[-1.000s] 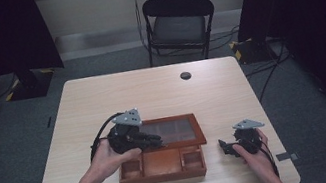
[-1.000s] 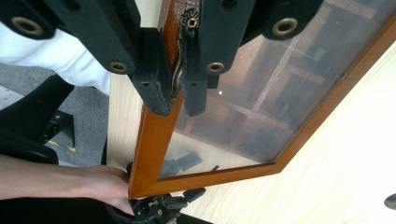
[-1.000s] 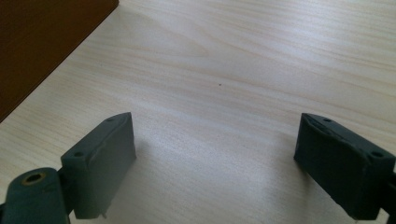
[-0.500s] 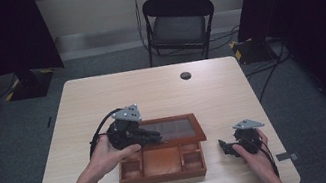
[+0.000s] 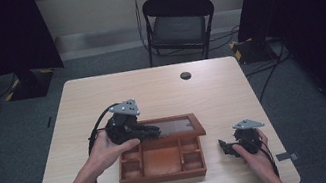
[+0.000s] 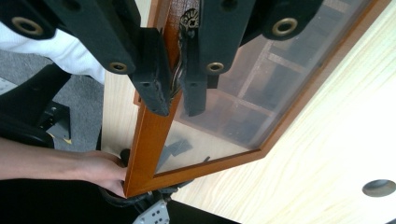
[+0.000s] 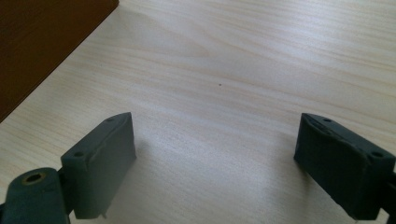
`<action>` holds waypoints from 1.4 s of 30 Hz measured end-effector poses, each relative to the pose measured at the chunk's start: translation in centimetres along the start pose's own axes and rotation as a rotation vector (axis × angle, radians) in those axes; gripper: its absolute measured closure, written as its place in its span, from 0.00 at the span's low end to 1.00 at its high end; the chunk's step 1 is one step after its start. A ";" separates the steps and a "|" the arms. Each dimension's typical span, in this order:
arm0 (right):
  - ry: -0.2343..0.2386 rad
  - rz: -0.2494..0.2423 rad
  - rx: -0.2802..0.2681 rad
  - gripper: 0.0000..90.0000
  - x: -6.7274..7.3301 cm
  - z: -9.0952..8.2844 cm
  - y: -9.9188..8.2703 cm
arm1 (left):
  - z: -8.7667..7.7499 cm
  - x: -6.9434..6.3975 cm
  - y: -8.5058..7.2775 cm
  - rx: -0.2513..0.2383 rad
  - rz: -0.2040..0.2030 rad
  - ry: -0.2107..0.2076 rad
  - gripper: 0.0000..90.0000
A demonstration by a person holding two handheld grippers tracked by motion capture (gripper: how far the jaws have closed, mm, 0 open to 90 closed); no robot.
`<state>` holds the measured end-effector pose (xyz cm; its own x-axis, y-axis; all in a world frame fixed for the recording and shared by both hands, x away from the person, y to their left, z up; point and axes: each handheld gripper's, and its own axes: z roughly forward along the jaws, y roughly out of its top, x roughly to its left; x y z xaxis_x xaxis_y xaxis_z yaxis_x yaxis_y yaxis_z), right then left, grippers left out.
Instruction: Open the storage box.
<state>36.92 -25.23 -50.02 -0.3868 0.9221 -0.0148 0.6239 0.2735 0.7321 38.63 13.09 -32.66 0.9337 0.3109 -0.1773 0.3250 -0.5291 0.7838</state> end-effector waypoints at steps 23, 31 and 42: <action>0.000 0.000 0.000 0.12 0.0 0.0 0.0 | -0.4 0.7 0.9 -0.008 -0.017 -0.003 0.91; 0.000 0.002 0.000 0.12 0.0 0.0 0.0 | -0.5 1.1 1.1 -0.003 -0.025 -0.015 0.91; 0.000 0.000 0.000 0.12 0.0 0.0 0.0 | -0.7 1.7 1.7 -0.006 -0.035 -0.020 0.91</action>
<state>36.92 -25.23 -50.02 -0.3868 0.9221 -0.0146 0.6240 0.2733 0.7321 40.62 13.27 -31.23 0.9246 0.3136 -0.2162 0.3567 -0.5137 0.7803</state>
